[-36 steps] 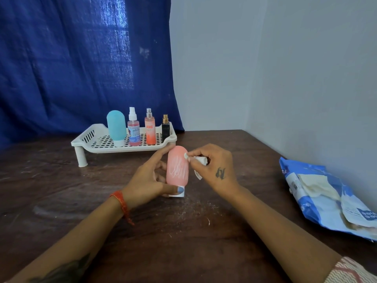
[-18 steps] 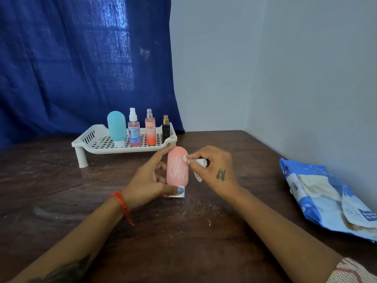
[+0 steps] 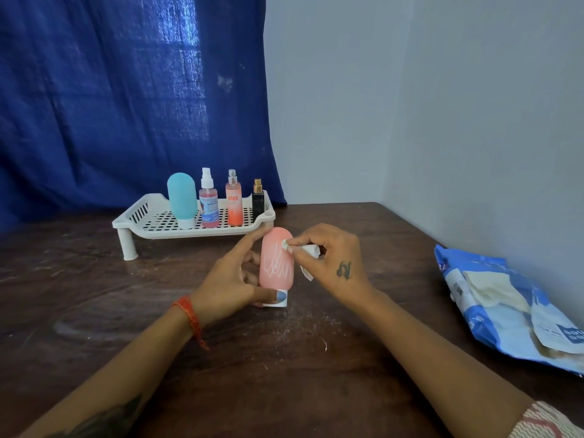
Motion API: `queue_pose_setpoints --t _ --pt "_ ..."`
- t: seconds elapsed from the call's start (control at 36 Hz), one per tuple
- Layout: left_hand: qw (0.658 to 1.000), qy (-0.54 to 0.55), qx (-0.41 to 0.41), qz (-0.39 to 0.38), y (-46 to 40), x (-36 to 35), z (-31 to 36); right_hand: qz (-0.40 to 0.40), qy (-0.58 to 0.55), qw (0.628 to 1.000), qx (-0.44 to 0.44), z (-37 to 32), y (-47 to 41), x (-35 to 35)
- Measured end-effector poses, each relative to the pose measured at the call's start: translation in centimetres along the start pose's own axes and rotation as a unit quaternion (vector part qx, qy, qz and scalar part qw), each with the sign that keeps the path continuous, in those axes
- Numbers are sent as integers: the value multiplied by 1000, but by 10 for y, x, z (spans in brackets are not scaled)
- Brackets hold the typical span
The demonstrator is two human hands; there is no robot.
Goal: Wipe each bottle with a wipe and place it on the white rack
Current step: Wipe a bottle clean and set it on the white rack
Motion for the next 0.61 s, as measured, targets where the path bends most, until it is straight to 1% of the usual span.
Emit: queue_pose_setpoints --t 0.08,0.17,0.33,0.44,0.61 --pt "1000 8 -5 2 0 1 0 -30 -30 999 13 -2 1 0" --pt "1000 7 -4 -1 0 0 0 -40 -41 998 7 0 1 2" --pt "1000 9 -5 0 0 0 1 -8 2 1000 1 5 2 2" --pt "1000 10 -7 0 0 1 1 12 0 1000 2 4 1 1" --pt "1000 16 -6 -1 -1 0 0 -45 -59 997 -2 1 1 0"
Point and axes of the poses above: each hand's wrist, its own y-axis away from the middle knuckle, its own x-axis out of the back of the hand, z = x × y, the point moved 3 cm from there along -y, towards the middle knuckle, and after that the axes turned 7 degrees about -y, right-handed, at the moved point
